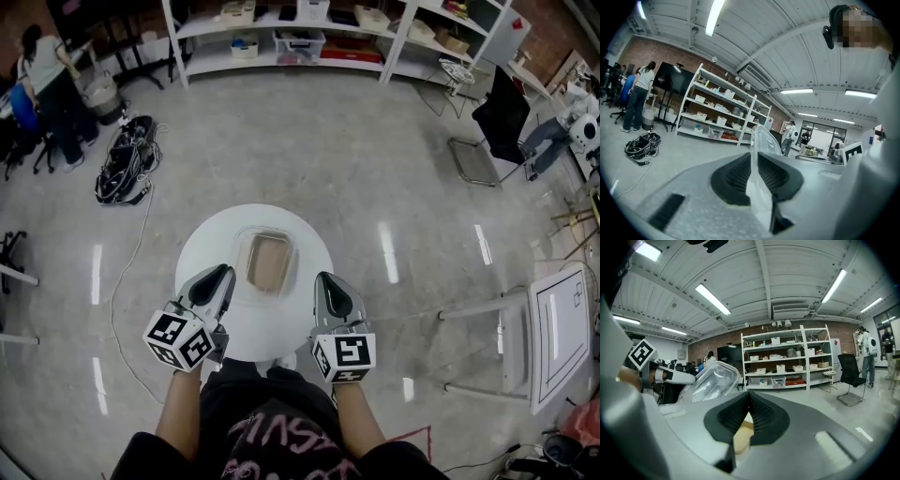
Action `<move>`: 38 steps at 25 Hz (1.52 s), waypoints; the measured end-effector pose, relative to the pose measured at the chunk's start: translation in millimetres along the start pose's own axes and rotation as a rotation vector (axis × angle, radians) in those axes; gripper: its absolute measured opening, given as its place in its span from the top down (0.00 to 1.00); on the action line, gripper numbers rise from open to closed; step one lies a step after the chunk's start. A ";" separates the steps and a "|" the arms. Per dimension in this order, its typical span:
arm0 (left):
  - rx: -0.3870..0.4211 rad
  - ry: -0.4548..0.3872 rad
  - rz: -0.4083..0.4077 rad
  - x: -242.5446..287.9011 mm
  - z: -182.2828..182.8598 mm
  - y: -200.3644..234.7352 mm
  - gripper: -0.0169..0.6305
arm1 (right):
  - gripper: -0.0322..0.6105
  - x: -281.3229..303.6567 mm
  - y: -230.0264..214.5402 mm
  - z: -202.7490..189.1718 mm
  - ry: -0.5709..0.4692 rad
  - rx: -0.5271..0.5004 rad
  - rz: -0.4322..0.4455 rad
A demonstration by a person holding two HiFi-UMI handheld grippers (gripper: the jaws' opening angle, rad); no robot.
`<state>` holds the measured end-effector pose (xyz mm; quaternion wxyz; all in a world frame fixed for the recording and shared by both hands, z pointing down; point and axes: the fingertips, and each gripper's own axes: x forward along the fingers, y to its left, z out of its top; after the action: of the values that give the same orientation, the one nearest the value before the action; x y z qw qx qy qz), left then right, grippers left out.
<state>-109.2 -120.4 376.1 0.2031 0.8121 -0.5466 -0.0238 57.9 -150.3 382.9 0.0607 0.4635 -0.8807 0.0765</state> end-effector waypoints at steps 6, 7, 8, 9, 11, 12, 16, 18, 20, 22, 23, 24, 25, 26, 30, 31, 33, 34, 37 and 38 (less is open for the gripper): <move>0.013 -0.039 0.012 -17.8 16.5 -0.7 0.90 | 0.93 -2.7 11.8 18.4 -0.030 -0.024 0.020; 0.015 -0.047 0.013 -20.8 19.4 -1.5 0.90 | 0.93 -3.5 12.3 21.3 -0.034 -0.027 0.021; 0.017 -0.055 0.014 -23.8 22.3 -2.8 0.90 | 0.93 -4.7 12.4 24.1 -0.038 -0.029 0.021; 0.020 -0.063 0.014 -26.6 25.1 -4.5 0.91 | 0.93 -6.0 12.6 27.0 -0.043 -0.032 0.022; 0.027 -0.078 0.014 -31.4 31.1 -7.9 0.91 | 0.93 -8.1 14.3 33.9 -0.052 -0.040 0.027; 0.030 -0.084 0.015 -33.7 34.1 -9.5 0.91 | 0.93 -8.9 15.9 37.7 -0.057 -0.045 0.031; 0.049 -0.109 0.024 -43.7 43.1 -17.3 0.91 | 0.93 -16.3 20.6 49.4 -0.075 -0.061 0.045; 0.058 -0.119 0.030 -46.7 47.2 -19.6 0.90 | 0.93 -20.2 20.5 53.1 -0.080 -0.068 0.048; 0.064 -0.128 0.033 -49.2 51.3 -19.5 0.90 | 0.93 -22.0 20.2 56.2 -0.084 -0.072 0.048; 0.069 -0.135 0.034 -50.7 52.6 -21.8 0.90 | 0.93 -25.2 17.5 57.0 -0.087 -0.075 0.046; 0.073 -0.138 0.035 -51.2 52.2 -24.2 0.91 | 0.93 -27.8 15.5 56.7 -0.088 -0.077 0.045; 0.076 -0.141 0.037 -51.8 51.7 -26.7 0.90 | 0.93 -30.5 13.7 56.6 -0.089 -0.080 0.045; 0.079 -0.144 0.040 -52.5 52.0 -28.7 0.91 | 0.93 -32.6 12.8 57.5 -0.091 -0.082 0.046; 0.080 -0.147 0.041 -53.3 53.2 -29.7 0.91 | 0.93 -33.8 12.9 59.2 -0.094 -0.085 0.046; 0.087 -0.158 0.040 -56.7 59.2 -28.0 0.90 | 0.93 -31.6 19.3 66.6 -0.105 -0.094 0.051; 0.088 -0.160 0.041 -57.1 58.9 -27.2 0.90 | 0.93 -31.0 20.8 66.8 -0.106 -0.097 0.052; 0.088 -0.162 0.043 -57.7 58.7 -25.3 0.91 | 0.94 -29.9 23.3 66.5 -0.107 -0.102 0.054; 0.088 -0.164 0.044 -57.8 59.0 -24.2 0.91 | 0.94 -29.2 24.3 66.2 -0.107 -0.104 0.054; 0.089 -0.170 0.049 -59.1 57.5 -24.2 0.91 | 0.94 -30.4 24.7 64.1 -0.110 -0.102 0.055; 0.089 -0.172 0.050 -60.0 56.2 -25.8 0.90 | 0.94 -32.5 24.1 63.3 -0.112 -0.102 0.055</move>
<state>-125.3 -75.4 304.4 0.1196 0.8014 -0.5826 -0.0637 54.0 -122.7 313.1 0.0329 0.4390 -0.8978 0.0073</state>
